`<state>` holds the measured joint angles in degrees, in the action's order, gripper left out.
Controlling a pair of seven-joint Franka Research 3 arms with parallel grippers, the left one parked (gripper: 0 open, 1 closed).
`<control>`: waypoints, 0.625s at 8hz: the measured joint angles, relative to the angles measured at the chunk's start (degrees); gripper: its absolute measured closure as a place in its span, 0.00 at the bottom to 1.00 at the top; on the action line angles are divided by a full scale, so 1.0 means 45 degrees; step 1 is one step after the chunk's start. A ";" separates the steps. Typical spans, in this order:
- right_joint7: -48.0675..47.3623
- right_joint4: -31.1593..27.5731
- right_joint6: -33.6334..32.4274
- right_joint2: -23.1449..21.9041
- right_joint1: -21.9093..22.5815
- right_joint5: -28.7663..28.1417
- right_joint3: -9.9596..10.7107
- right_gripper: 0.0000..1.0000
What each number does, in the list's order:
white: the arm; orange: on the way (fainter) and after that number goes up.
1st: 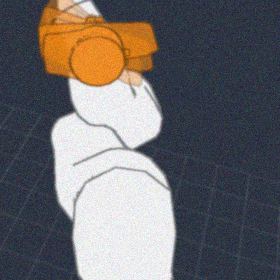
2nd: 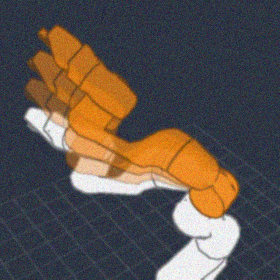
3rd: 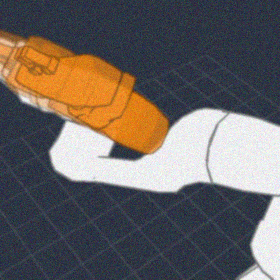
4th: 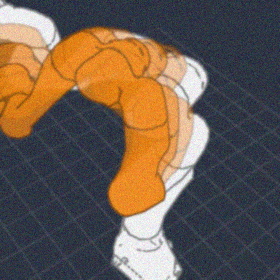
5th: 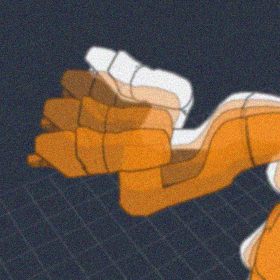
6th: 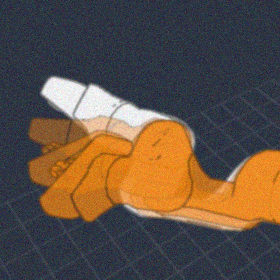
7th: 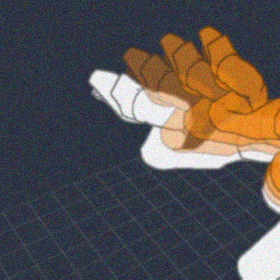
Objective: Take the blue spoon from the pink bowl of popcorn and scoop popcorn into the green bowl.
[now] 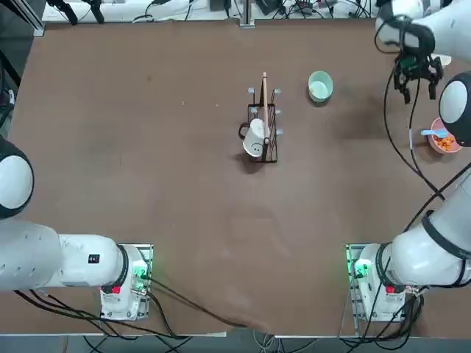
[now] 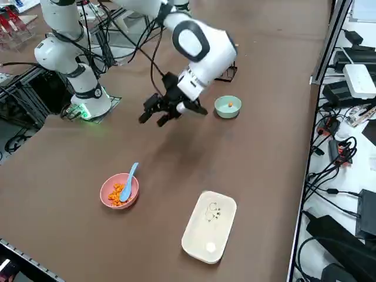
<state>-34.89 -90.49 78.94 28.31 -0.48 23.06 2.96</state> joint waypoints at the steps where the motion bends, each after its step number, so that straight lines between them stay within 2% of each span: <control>1: 0.0730 0.0834 -0.0433 -0.0085 -0.0005 -0.1156 0.0002 0.00; 3: 0.1956 0.2230 -0.1290 -0.0353 -0.0019 -0.3449 0.0023 0.00; 5: 0.3157 0.2915 -0.1536 -0.1216 -0.0046 -0.5348 0.0057 0.00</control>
<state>-20.68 -77.38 72.03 22.83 -0.68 -1.00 3.22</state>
